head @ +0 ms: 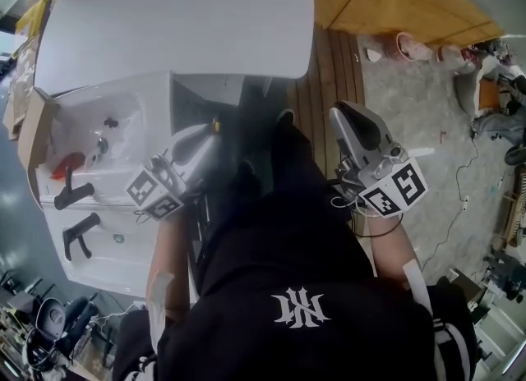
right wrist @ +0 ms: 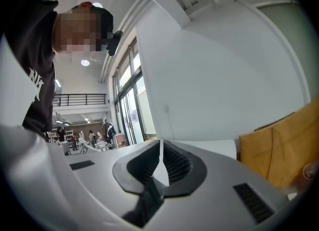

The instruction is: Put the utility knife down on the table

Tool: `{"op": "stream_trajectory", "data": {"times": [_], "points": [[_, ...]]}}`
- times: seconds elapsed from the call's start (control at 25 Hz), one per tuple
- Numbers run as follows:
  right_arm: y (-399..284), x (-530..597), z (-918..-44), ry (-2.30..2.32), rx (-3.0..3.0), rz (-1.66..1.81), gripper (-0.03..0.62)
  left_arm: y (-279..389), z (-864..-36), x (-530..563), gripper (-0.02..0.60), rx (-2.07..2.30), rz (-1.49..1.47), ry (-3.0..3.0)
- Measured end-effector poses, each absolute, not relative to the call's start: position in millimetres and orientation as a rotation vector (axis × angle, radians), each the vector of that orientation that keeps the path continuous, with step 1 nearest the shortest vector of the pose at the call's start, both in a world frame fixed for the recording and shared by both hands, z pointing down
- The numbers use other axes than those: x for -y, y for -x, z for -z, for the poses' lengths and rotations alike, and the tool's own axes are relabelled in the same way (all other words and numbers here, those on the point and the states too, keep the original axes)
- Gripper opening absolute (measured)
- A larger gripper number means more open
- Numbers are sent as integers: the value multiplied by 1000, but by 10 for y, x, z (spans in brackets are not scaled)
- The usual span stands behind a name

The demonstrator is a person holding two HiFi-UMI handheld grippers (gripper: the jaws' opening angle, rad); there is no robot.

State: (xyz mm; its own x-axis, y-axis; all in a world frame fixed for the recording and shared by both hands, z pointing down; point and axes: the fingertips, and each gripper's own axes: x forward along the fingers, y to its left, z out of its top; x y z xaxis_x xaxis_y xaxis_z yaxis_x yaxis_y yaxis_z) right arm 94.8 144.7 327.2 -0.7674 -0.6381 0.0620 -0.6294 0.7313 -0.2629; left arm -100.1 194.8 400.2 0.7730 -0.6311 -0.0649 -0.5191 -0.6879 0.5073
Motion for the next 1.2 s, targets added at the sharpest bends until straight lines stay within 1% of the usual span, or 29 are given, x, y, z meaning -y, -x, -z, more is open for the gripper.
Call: {"op": "stream_trajectory", "data": {"times": [0.24, 0.36, 0.56, 0.68, 0.92, 1.08, 1.2], "points": [[-916, -529, -3414, 909, -2847, 487, 6, 1034, -3981, -1324, 60, 1032, 244, -2435], [-856, -68, -3408, 838, -2825, 497, 6, 1059, -3939, -974, 61, 1077, 158, -2408], [-914, 440, -3333, 687, -2817, 601, 6, 797, -3556, -405, 60, 1121, 62, -2447], [-905, 655, -3413, 592, -2867, 629, 6, 748, -3495, -132, 60, 1179, 36, -2439], [-809, 1269, -3693, 659, -2883, 636, 6, 757, -3737, 503, 60, 1115, -32, -2457], [-289, 1762, -3743, 761, -2914, 636, 6, 1168, -3888, 1068, 60, 1037, -80, -2494], [-146, 1911, -3715, 878, -2928, 636, 6, 1199, -3956, 1337, 61, 940, -72, -2530]]}}
